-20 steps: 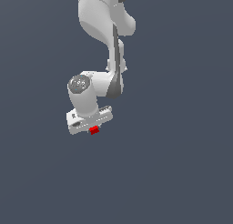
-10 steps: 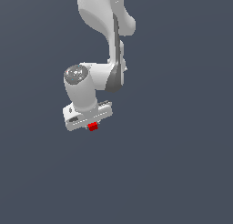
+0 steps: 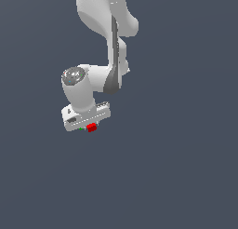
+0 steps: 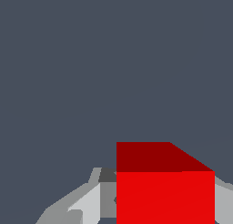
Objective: Stack the red cube on top of the green cube.
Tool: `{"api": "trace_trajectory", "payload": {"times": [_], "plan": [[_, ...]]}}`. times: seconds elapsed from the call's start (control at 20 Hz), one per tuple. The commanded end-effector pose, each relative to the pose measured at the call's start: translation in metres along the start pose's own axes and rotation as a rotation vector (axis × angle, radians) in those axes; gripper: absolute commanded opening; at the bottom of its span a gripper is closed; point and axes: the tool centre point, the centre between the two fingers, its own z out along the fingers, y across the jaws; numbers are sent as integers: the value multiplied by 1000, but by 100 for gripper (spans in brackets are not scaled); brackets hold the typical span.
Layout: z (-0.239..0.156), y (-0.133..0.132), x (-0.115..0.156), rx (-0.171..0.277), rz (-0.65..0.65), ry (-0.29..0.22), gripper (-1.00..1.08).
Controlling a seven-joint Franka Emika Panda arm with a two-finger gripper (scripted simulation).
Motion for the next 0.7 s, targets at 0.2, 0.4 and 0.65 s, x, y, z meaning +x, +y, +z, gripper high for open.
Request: {"api": "trace_trajectory", "payload": {"times": [0.2,0.4,0.65], "plan": [[23,24,-48,0,2,-1,-100],[36,37,-73,0,2,-1,-100],[45,46,-89,0,2,-1,-100]]}}
